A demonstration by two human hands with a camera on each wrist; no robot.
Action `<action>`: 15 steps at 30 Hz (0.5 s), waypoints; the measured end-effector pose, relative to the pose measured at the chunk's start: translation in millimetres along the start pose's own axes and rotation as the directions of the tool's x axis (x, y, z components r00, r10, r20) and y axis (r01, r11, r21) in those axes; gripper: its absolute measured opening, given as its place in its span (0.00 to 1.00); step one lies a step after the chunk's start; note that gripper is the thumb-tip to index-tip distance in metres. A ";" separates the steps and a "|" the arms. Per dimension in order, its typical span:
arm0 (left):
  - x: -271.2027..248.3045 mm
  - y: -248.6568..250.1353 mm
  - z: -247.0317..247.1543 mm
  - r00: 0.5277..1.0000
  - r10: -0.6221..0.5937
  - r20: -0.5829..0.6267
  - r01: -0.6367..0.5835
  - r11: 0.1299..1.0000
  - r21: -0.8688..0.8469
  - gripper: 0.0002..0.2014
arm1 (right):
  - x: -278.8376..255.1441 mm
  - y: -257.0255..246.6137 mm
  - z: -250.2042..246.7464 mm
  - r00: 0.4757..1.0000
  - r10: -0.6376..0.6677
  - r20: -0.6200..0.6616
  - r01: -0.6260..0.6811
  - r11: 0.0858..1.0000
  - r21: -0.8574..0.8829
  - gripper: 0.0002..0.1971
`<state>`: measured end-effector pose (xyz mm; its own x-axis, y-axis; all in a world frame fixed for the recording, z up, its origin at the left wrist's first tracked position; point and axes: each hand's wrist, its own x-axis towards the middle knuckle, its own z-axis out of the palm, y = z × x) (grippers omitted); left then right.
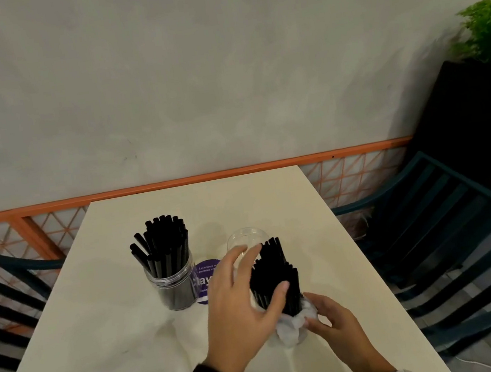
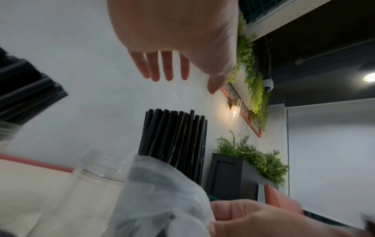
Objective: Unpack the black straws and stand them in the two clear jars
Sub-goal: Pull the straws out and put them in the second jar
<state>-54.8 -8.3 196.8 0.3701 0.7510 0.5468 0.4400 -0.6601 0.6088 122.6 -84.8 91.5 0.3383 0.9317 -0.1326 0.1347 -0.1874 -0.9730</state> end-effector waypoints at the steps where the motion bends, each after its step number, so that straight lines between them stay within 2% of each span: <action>1: 5.3 1.3 3.8 0.994 -0.015 0.110 0.010 0.999 0.048 0.32 | 0.2 3.2 0.0 1.000 0.011 0.014 -0.010 1.000 -0.015 0.20; 3: 12.1 2.0 17.4 0.951 -0.037 0.308 -0.013 0.987 0.159 0.37 | 2.1 8.3 -0.7 0.999 0.040 0.037 -0.038 0.999 -0.036 0.24; 4: 13.2 2.5 24.6 0.931 -0.046 0.362 -0.026 0.981 0.192 0.37 | 3.1 9.8 -1.3 0.998 0.048 0.046 -0.046 0.998 -0.034 0.25; 6: 14.6 3.8 36.3 0.922 -0.049 0.385 -0.044 0.972 0.229 0.36 | 4.3 11.9 -3.5 0.997 0.056 0.054 -0.055 0.998 -0.035 0.23; 11: 23.5 12.0 51.7 0.936 -0.011 0.353 -0.078 0.969 0.235 0.35 | 3.4 13.2 -8.3 0.998 0.043 0.051 -0.040 0.998 -0.049 0.18; 12: 25.8 12.7 54.4 0.928 -0.003 0.373 -0.101 0.960 0.260 0.33 | 3.1 13.0 -7.7 0.998 0.038 0.052 -0.035 0.998 -0.054 0.18; 15: 32.5 12.3 59.2 0.884 -0.083 0.459 -0.089 0.936 0.342 0.31 | 3.1 16.7 -5.0 0.997 0.040 0.061 -0.035 0.996 -0.086 0.21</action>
<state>11.1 8.9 188.0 0.6663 0.7263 0.1690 0.6581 -0.6793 0.3246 130.6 -86.6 75.8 0.2856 0.9408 -0.1827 0.2023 -0.2456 -0.9480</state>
